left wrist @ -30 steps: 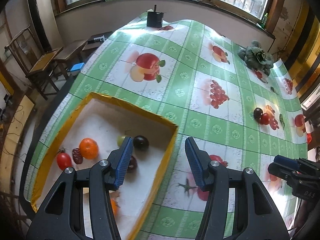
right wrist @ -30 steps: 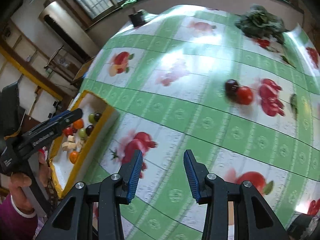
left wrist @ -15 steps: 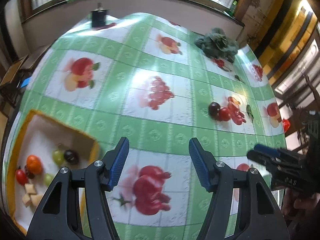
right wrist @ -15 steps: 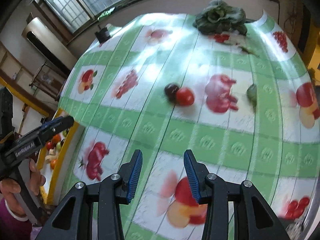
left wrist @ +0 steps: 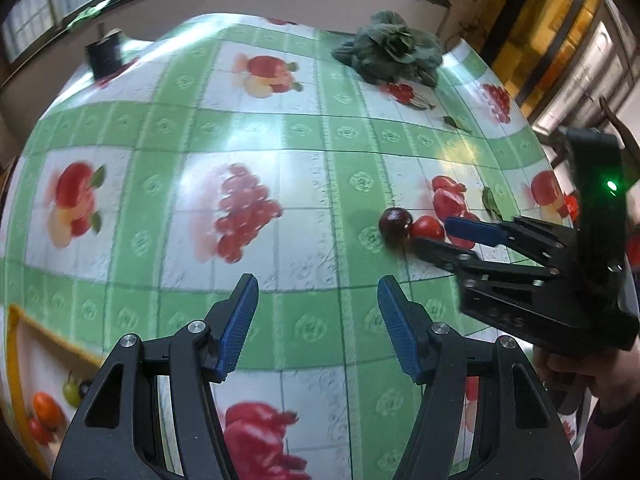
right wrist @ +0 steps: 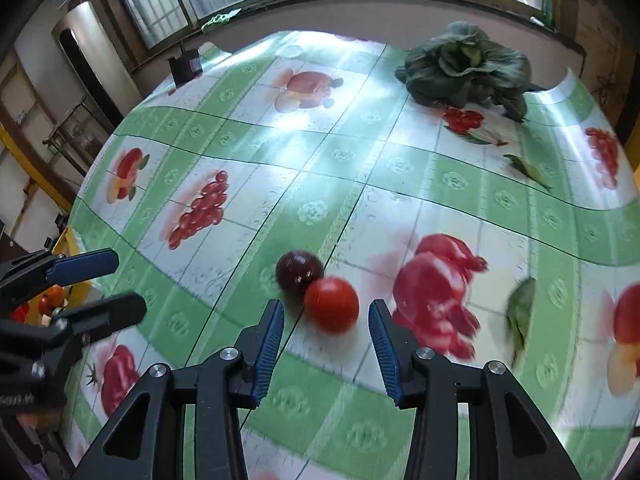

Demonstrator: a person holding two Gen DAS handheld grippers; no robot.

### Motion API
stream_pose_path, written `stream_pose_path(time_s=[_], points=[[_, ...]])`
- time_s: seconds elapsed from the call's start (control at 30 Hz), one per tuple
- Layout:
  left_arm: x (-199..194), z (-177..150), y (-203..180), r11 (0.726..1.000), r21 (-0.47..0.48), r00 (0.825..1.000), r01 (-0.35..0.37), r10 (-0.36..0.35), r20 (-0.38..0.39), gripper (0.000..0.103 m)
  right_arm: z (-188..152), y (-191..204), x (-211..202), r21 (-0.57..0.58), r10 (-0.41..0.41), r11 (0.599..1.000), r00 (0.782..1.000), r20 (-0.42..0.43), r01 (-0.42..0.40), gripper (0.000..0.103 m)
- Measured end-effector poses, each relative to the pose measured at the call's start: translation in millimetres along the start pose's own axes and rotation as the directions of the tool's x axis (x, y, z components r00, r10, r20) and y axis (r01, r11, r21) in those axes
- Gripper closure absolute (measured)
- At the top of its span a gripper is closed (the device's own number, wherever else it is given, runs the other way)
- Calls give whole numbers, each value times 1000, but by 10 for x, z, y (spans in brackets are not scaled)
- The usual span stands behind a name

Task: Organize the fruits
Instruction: 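Grasp the dark plum with the left gripper while the right grasps the red tomato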

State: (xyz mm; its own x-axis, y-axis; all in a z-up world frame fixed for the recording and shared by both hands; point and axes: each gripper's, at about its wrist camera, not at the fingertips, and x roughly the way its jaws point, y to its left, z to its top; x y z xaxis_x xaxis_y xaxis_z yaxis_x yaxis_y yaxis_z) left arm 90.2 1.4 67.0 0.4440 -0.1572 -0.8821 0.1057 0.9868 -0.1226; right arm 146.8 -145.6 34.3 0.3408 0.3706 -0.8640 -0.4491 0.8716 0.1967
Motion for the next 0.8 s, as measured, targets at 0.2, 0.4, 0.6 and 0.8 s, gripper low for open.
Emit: stream_pose_path(time_s=[0.2, 0.4, 0.6, 0.8], points=[[255, 192, -180, 992, 115, 999, 51, -50, -11, 41, -71, -166, 39, 38, 32, 999, 998, -46, -31, 74], [532, 374, -413, 978, 191, 997, 81, -77, -27, 41, -217, -511, -257, 193, 42, 980, 999, 12, -43, 74], [836, 422, -524, 976, 191, 993, 107, -95, -71, 50, -281, -595, -359, 239, 19, 971, 1000, 19, -23, 74], [757, 346, -520, 978, 187, 995, 95, -86, -52, 75, -305, -494, -470, 219, 21, 975, 999, 24, -26, 74]])
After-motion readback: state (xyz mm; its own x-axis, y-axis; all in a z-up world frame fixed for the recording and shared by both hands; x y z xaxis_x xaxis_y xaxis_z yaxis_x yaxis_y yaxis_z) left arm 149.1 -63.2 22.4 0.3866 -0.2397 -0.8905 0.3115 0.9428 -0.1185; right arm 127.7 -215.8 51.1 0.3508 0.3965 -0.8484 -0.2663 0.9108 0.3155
